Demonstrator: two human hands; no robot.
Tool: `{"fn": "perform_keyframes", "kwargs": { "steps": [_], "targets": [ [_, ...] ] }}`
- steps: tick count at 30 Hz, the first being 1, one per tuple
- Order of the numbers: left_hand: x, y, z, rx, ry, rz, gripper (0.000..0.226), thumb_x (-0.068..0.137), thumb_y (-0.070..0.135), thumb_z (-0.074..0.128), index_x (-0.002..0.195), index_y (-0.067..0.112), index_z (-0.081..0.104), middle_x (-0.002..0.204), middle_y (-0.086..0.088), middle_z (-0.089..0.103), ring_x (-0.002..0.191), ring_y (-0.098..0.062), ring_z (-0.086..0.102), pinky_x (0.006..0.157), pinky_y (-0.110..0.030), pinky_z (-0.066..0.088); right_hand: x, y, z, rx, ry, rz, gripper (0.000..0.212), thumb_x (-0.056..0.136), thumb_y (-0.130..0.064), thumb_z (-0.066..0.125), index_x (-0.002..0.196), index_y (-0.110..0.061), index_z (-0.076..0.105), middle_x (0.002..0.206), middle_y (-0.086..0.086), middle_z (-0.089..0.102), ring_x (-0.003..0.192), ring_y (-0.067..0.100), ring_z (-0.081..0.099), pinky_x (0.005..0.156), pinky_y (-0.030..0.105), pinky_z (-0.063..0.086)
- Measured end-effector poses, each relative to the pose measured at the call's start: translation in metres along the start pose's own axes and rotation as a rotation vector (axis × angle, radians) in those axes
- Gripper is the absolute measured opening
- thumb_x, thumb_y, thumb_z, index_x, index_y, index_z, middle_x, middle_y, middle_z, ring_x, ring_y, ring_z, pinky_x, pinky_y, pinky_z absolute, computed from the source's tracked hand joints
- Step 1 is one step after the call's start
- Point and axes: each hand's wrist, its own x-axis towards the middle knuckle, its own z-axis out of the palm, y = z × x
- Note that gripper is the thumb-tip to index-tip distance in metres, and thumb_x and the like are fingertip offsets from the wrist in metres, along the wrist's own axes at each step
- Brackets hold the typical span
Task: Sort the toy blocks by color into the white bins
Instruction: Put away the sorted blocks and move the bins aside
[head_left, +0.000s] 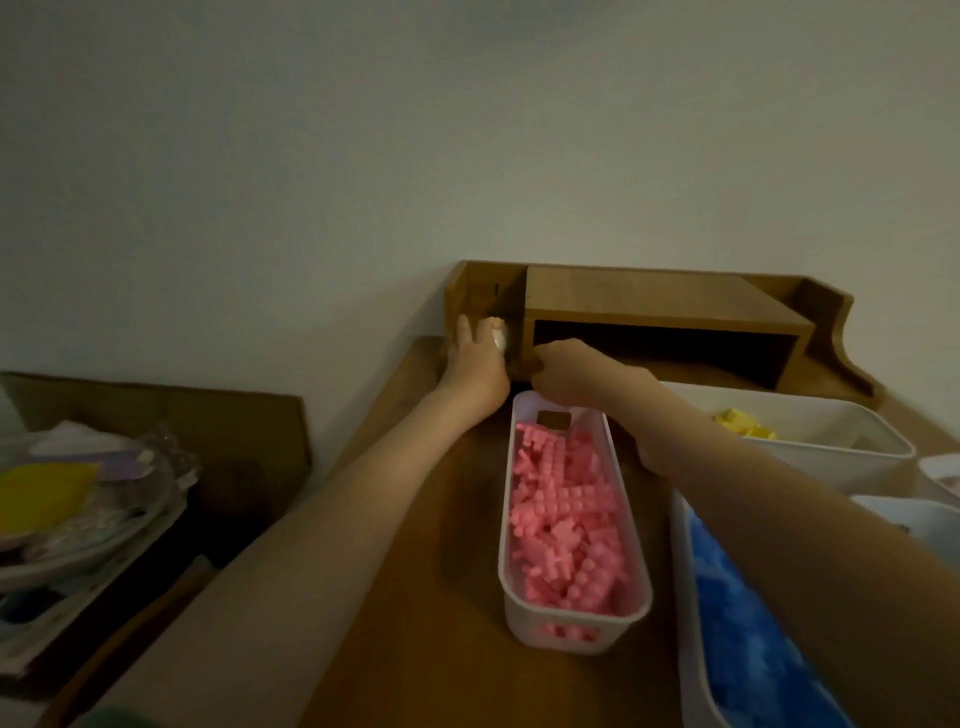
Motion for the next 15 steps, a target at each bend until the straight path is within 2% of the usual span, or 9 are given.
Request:
{"fn": "perform_keyframes", "kwargs": {
  "steps": [3, 5, 6, 8, 9, 11, 14, 15],
  "targets": [
    [-0.039, 0.008, -0.012, 0.011, -0.030, -0.058, 0.040, 0.097, 0.020, 0.039, 0.130, -0.002, 0.045, 0.135, -0.022, 0.041, 0.119, -0.035, 0.046, 0.095, -0.041, 0.042, -0.029, -0.007, -0.011, -0.025, -0.007, 0.015, 0.013, 0.095, -0.019, 0.045, 0.099, -0.011, 0.054, 0.081, 0.000, 0.052, 0.072, 0.015, 0.050, 0.070, 0.029, 0.040],
    [-0.073, 0.017, -0.020, -0.033, -0.169, -0.074, 0.038, 0.098, 0.027, 0.038, 0.112, -0.003, 0.058, 0.110, -0.021, 0.058, 0.099, -0.032, 0.057, 0.075, -0.036, 0.047, -0.051, -0.010, -0.014, -0.008, -0.013, 0.001, 0.023, 0.095, -0.019, 0.045, 0.113, -0.008, 0.054, 0.100, 0.005, 0.059, 0.084, 0.020, 0.055, 0.072, 0.029, 0.042],
    [-0.092, 0.023, -0.023, -0.041, -0.250, -0.091, 0.037, 0.099, 0.030, 0.037, 0.098, 0.001, 0.061, 0.095, -0.016, 0.059, 0.087, -0.027, 0.059, 0.064, -0.032, 0.045, -0.064, -0.013, -0.015, 0.006, -0.012, -0.001, 0.028, 0.095, -0.021, 0.046, 0.118, -0.008, 0.053, 0.111, 0.008, 0.059, 0.093, 0.023, 0.057, 0.074, 0.030, 0.044],
    [-0.128, 0.033, -0.029, -0.006, -0.356, -0.145, 0.031, 0.100, 0.027, 0.037, 0.076, 0.013, 0.050, 0.077, -0.005, 0.050, 0.073, -0.017, 0.053, 0.059, -0.024, 0.039, -0.090, -0.017, -0.016, 0.000, -0.010, 0.003, 0.035, 0.094, -0.023, 0.046, 0.125, -0.007, 0.050, 0.122, 0.012, 0.056, 0.107, 0.027, 0.056, 0.080, 0.032, 0.045],
    [-0.148, 0.036, -0.032, 0.010, -0.375, -0.153, 0.029, 0.099, 0.022, 0.039, 0.072, 0.015, 0.046, 0.075, -0.003, 0.047, 0.073, -0.016, 0.051, 0.060, -0.024, 0.039, -0.105, -0.020, -0.016, -0.008, -0.020, 0.005, 0.036, 0.093, -0.022, 0.046, 0.126, -0.007, 0.049, 0.125, 0.013, 0.054, 0.110, 0.028, 0.054, 0.082, 0.033, 0.045],
    [-0.172, 0.036, -0.032, 0.005, -0.365, -0.171, 0.024, 0.096, 0.013, 0.042, 0.072, 0.013, 0.047, 0.076, -0.006, 0.050, 0.073, -0.019, 0.052, 0.057, -0.026, 0.041, -0.129, -0.027, -0.012, -0.010, -0.044, 0.015, 0.040, 0.093, -0.021, 0.044, 0.131, -0.007, 0.045, 0.131, 0.014, 0.050, 0.115, 0.030, 0.051, 0.087, 0.035, 0.046],
    [-0.198, 0.032, -0.037, -0.010, -0.398, -0.285, 0.010, 0.092, 0.002, 0.049, 0.092, 0.003, 0.058, 0.096, -0.017, 0.064, 0.085, -0.028, 0.065, 0.056, -0.027, 0.051, -0.163, -0.040, -0.006, -0.019, -0.031, 0.019, 0.048, 0.093, -0.022, 0.043, 0.139, -0.011, 0.036, 0.138, 0.013, 0.041, 0.123, 0.032, 0.042, 0.097, 0.041, 0.041],
    [-0.211, 0.029, -0.042, 0.030, -0.414, -0.328, 0.005, 0.091, 0.001, 0.053, 0.090, 0.002, 0.058, 0.097, -0.015, 0.065, 0.093, -0.027, 0.066, 0.055, -0.025, 0.052, -0.174, -0.046, -0.003, -0.028, 0.009, 0.002, 0.048, 0.094, -0.022, 0.043, 0.139, -0.011, 0.035, 0.138, 0.013, 0.039, 0.124, 0.033, 0.041, 0.097, 0.041, 0.039]
  ]
}}
